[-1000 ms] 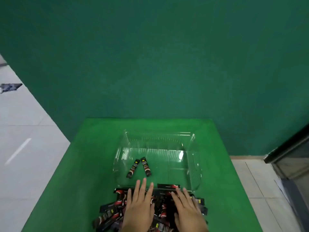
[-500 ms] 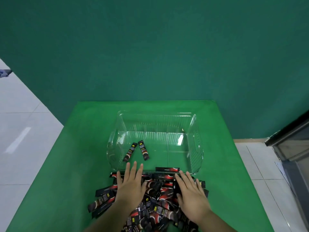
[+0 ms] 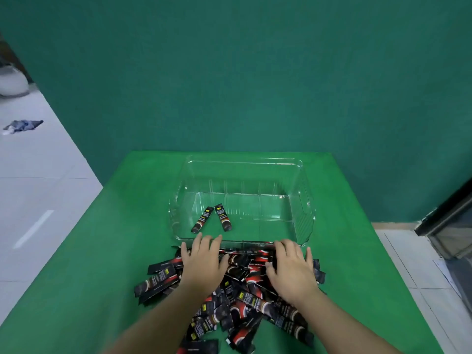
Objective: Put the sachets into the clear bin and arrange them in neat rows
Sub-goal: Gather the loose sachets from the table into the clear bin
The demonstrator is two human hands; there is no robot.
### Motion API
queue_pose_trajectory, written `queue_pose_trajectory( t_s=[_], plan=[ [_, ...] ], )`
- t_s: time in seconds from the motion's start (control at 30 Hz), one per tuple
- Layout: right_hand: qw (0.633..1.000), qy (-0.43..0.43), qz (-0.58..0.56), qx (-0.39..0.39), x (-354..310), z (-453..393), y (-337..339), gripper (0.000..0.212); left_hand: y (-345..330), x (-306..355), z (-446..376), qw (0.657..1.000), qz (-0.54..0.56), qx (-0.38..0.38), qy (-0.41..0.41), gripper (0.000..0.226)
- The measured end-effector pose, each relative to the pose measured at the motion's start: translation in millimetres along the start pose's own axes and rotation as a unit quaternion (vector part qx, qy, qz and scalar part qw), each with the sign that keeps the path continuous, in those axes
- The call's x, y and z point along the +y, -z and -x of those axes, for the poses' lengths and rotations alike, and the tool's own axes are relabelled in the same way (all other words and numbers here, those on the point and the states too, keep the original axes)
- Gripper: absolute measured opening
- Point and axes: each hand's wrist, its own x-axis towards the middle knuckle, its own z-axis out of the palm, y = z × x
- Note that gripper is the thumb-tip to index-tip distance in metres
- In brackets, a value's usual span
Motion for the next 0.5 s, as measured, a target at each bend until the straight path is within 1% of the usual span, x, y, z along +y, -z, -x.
queue_pose_trajectory(
  t_s=[0.07,0.2,0.37,0.5],
  plan=[
    [1.000,0.006,0.006,0.002,1.9,5.8,-1.7,0.059,-1.0,-0.5,7.5,1.000,0.003,0.007,-0.006,0.056],
    [1.000,0.020,0.001,-0.011,4.7,24.2,-1.2,0.066,4.7,-1.0,30.8,1.000,-0.002,-0.001,-0.030,0.060],
    [0.999,0.039,-0.013,-0.030,5.6,81.7,-13.2,0.072,5.4,-5.0,83.3,0.998,-0.019,-0.009,-0.063,0.061],
    [0.998,0.054,-0.022,-0.020,7.1,116.5,-17.1,0.075,12.6,-7.0,108.0,0.998,-0.029,0.004,-0.058,0.061]
  ],
)
